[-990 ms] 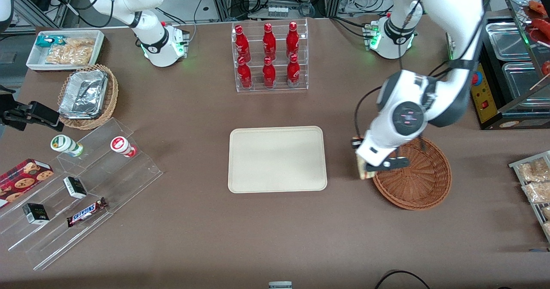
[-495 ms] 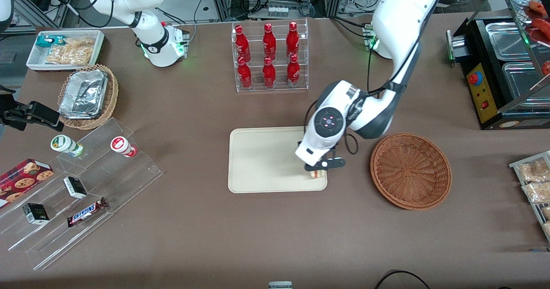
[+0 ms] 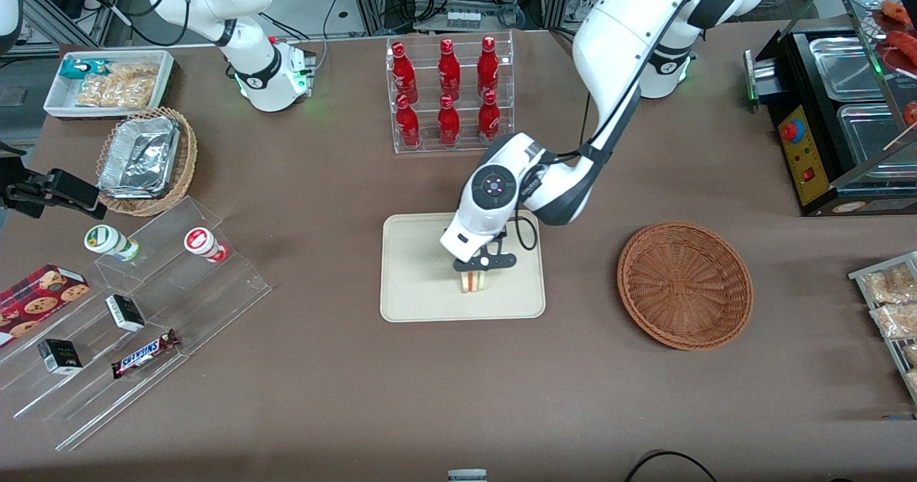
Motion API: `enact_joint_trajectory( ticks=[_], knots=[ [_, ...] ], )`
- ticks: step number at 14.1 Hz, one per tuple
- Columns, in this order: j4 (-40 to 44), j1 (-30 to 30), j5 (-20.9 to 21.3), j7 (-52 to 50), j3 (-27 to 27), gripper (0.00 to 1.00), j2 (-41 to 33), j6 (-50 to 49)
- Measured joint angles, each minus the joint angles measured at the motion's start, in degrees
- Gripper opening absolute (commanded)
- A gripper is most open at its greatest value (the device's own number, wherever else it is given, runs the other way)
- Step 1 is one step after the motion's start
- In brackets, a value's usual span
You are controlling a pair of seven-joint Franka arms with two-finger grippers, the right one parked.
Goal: Place sandwich from basket to tray
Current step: 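Carry the sandwich with the left gripper over the cream tray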
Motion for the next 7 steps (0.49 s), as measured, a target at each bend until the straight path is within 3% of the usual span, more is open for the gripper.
enact_joint_trajectory(
  ticks=[1, 2, 3, 7],
  knots=[
    [0.6, -0.6, 0.0, -0.1, 0.0, 0.28, 0.6, 0.0],
    [1.0, -1.0, 0.0, -0.2, 0.0, 0.73, 1.0, 0.0],
    [1.2, -1.0, 0.0, -0.2, 0.0, 1.0, 1.2, 0.0],
    [2.8, -0.9, 0.0, -0.1, 0.4, 1.0, 1.1, 0.0]
  ],
)
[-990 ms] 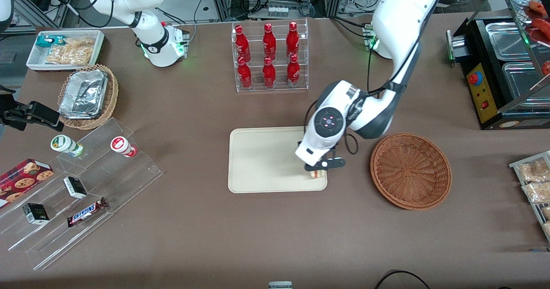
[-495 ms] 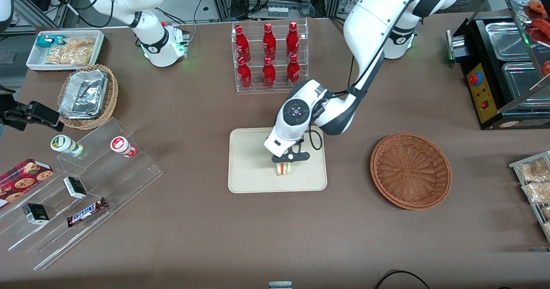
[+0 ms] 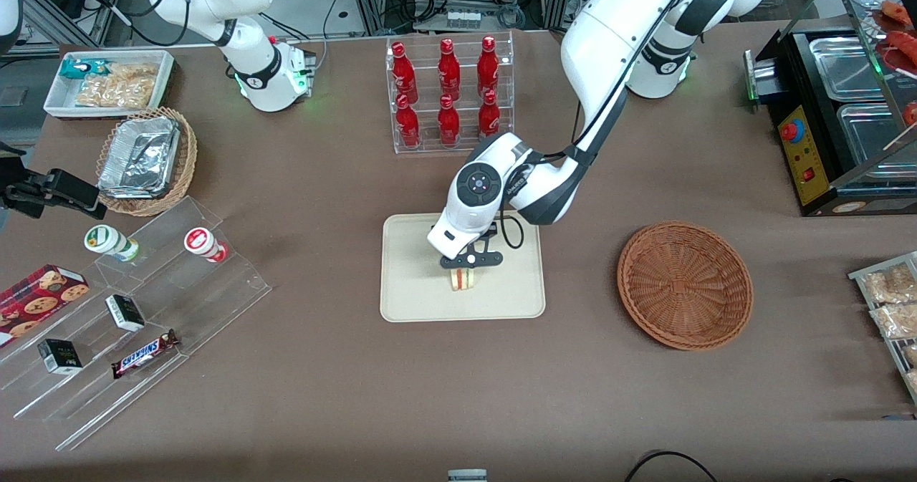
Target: Place sandwich from basket to tray
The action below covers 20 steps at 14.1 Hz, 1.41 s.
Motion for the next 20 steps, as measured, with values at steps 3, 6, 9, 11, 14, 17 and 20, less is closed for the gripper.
enact_joint_trajectory(
  ticks=[3, 6, 9, 11, 14, 17, 20],
  knots=[
    [1.3, 0.5, 0.4, 0.0, 0.7, 1.0, -1.8, -3.3],
    [2.0, 2.4, 6.4, 1.0, 2.1, 1.0, -7.6, -14.8],
    [1.4, 5.6, 8.6, 1.8, 3.5, 1.0, -13.2, -24.7],
    [-0.1, 8.1, 8.7, 4.2, 3.7, 1.0, -15.1, -26.6],
    [-3.7, 12.4, 8.7, 9.1, 3.9, 1.0, -17.0, -26.7],
    [-7.5, 17.1, 7.6, 14.8, 4.0, 1.0, -20.6, -26.8],
    [-10.8, 21.6, 5.8, 21.5, 4.0, 1.0, -26.2, -29.7]
  ],
)
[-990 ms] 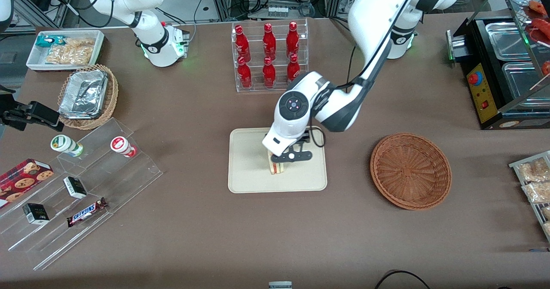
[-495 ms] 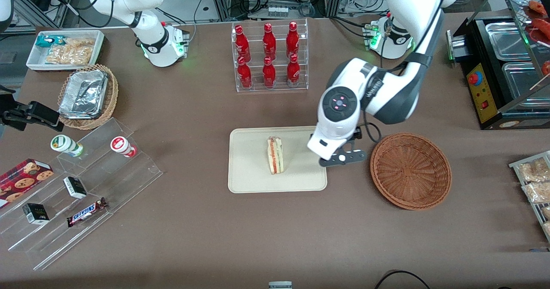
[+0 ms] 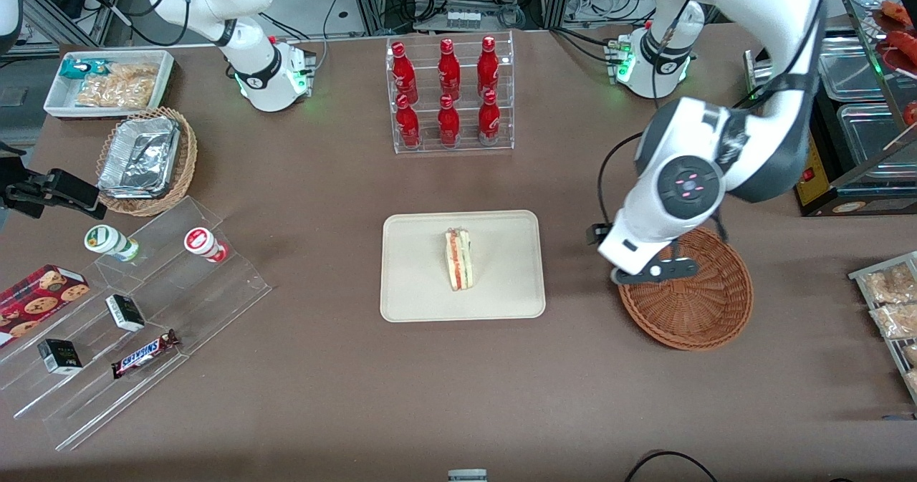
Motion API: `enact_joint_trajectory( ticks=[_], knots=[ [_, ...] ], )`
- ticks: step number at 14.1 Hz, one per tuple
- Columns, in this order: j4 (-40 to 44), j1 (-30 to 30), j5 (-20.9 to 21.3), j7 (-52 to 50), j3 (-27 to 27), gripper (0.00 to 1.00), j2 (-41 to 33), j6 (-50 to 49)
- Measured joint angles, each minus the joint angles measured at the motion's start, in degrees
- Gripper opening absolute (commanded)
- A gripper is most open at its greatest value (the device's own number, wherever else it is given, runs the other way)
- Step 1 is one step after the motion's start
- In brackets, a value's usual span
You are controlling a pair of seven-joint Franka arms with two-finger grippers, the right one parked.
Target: Place sandwich from basket to tray
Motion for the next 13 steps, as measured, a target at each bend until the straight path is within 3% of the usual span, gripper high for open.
enact_joint_trajectory(
  ticks=[5, 13],
  knots=[
    [-1.2, 8.4, -0.5, 10.8, -2.1, 1.0, -9.1, -9.6],
    [-0.8, 17.1, -0.6, 27.2, -2.1, 1.0, -16.3, -13.0]
  ],
)
